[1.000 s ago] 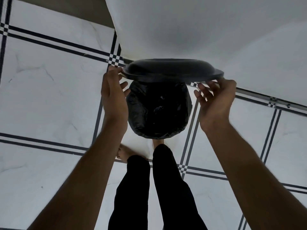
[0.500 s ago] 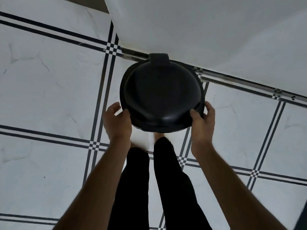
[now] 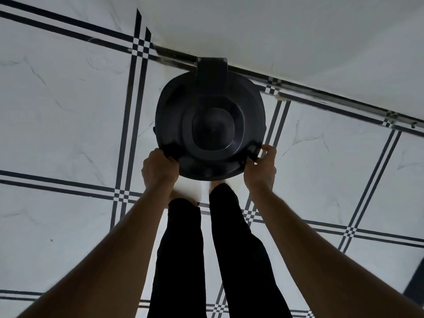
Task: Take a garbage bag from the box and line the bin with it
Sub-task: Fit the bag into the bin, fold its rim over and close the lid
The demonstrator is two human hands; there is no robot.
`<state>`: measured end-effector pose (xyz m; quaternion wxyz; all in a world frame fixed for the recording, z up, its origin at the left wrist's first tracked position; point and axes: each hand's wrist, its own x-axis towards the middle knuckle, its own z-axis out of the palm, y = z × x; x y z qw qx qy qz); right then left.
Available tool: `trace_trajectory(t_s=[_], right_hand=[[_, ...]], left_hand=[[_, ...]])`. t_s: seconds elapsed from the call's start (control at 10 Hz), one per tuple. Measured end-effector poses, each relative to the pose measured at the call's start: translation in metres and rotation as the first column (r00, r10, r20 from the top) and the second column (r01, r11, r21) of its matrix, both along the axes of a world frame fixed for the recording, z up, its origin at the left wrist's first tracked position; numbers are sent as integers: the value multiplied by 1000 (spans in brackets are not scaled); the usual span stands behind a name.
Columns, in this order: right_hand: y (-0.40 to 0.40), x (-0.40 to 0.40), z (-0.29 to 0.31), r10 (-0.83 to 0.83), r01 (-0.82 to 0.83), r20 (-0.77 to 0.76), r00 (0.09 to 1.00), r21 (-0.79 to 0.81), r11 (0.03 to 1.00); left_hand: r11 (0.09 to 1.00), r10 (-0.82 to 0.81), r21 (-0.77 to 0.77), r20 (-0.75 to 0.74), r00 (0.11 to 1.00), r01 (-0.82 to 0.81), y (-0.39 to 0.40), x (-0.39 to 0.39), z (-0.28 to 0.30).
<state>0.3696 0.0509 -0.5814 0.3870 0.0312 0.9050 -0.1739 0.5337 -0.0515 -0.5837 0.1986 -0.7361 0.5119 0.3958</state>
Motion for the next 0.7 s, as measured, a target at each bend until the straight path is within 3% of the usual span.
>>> trace_trajectory(t_s=[0.4,0.6,0.7], right_hand=[[2,-20,-26,81,-82,-12,997,-96,992],[0,-25,-16,122,-122,-8,993,-70,990],[-9,-26,18,208,-214,-68,976,-91,973]], left_hand=[[997,40,-70,-17,999,-41,-18,0,-21],[999,2,-46,-59,998,-5,-9,-4,2],[993,42,-111,-69,997,-50,-4,-3,39]])
